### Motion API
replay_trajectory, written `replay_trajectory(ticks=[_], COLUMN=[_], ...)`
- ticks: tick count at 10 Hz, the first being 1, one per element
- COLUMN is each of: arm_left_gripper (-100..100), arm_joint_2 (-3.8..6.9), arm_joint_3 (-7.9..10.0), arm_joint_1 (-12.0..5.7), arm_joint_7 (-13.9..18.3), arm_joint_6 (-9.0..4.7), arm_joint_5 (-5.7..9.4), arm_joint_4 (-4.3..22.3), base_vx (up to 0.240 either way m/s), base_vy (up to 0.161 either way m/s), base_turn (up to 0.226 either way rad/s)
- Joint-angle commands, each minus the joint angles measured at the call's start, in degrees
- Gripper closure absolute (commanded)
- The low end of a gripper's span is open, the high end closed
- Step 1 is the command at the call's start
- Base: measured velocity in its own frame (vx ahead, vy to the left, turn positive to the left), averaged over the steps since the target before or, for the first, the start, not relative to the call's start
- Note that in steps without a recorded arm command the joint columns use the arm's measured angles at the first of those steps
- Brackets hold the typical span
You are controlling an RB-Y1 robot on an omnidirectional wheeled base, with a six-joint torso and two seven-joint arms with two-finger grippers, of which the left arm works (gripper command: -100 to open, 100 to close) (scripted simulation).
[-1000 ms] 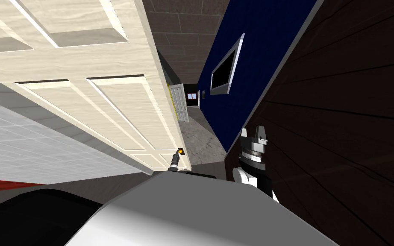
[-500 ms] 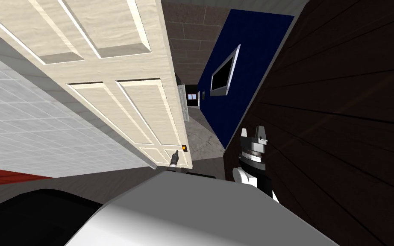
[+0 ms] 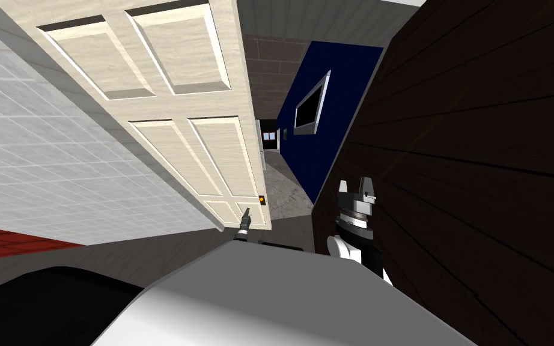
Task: Pull the door open
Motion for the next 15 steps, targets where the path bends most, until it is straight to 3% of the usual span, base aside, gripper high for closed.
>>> replay_trajectory(ticks=[1,3,5,6,7,8,12,13,15], arm_left_gripper=[-100,-100,-100,-100,-100,-100,-100,-100,-100], arm_joint_2=[0.35,0.48,-0.79,-2.02,-2.02,-3.48,-7.21,-6.54,-4.37], arm_joint_3=[0.06,0.29,0.48,0.57,0.57,0.65,0.81,0.84,1.18], arm_joint_1=[-0.5,-2.5,-4.09,-4.88,-4.88,-5.58,-6.79,-6.88,-7.54], arm_joint_7=[-0.3,-1.1,-1.7,-2.1,-2.1,-2.4,-2.9,-2.7,-2.6], arm_joint_6=[0.13,0.29,0.47,0.58,0.58,0.68,0.79,0.47,1.22], arm_joint_5=[0.07,0.23,0.25,0.23,0.23,0.22,0.23,0.25,0.29], arm_joint_4=[0.2,1.6,2.7,3.3,3.3,3.8,4.6,5.0,6.3], base_vx=[-0.194,-0.19,-0.052,0.022,0.03,0.039,0.075,0.048,-0.02], base_vy=[0.026,0.033,0.009,-0.003,-0.001,0.002,-0.004,-0.012,0.002], base_turn=[0.001,0.018,0.0,-0.037,-0.023,-0.067,-0.128,-0.024,0.278])
